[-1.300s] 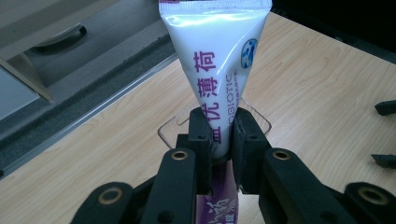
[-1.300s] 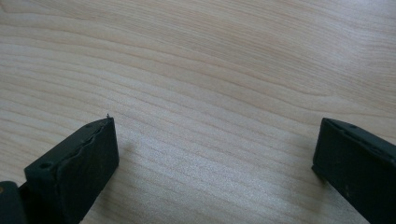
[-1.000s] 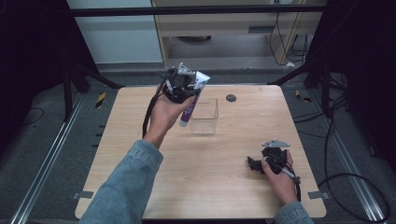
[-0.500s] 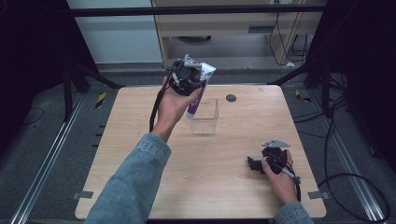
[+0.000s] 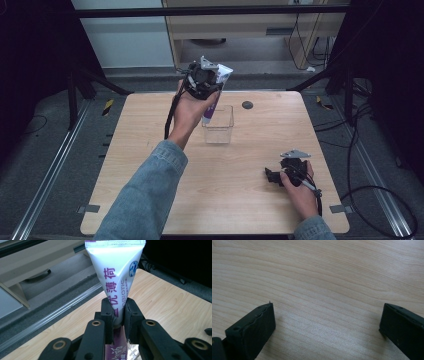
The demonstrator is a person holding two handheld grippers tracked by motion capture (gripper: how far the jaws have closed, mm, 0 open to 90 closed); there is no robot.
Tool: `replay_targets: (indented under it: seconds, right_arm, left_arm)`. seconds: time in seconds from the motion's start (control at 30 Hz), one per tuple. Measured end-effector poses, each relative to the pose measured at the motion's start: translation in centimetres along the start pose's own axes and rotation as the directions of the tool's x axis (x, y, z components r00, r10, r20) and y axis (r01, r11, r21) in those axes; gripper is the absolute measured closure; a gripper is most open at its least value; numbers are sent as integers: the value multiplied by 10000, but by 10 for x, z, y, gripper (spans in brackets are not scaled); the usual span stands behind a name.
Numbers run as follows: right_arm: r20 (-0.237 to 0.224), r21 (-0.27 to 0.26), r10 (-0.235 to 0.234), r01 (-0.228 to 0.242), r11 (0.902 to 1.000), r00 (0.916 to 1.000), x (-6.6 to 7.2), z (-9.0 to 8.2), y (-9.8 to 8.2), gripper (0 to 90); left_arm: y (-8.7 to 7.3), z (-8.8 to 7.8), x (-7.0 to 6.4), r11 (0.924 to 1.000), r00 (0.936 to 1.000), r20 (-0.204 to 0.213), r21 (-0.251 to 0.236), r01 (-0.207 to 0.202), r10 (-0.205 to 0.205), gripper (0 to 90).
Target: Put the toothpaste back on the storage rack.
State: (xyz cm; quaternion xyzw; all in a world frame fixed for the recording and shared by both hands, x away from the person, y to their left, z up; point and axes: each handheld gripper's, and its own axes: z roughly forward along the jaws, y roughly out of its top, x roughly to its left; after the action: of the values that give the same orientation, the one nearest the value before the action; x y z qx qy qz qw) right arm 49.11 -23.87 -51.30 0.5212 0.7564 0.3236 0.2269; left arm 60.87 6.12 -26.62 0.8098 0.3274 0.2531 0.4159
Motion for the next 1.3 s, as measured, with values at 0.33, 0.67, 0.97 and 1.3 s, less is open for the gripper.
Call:
replay_targets:
  seconds: [0.33,0.67,0.97,1.3]
  right_arm:
    - [15,-12,-50,50,10000,10000,0,0,0,4]
    - [11,9,-52,52,10000,10000,0,0,0,4]
    - [35,30,-92,92,10000,10000,-1,0,0,4]
    - [34,30,-97,97,9999,9999,0,0,0,4]
  left_arm:
    - [2,17,0,9988,9988,-296,297,-389,398,794]
    - [4,28,1,9991,9999,-49,-396,117,-119,795]
    - [4,37,-3,9966,9998,164,-826,73,-60,794]
    - [2,42,2,9931,9993,179,-1123,347,-328,794]
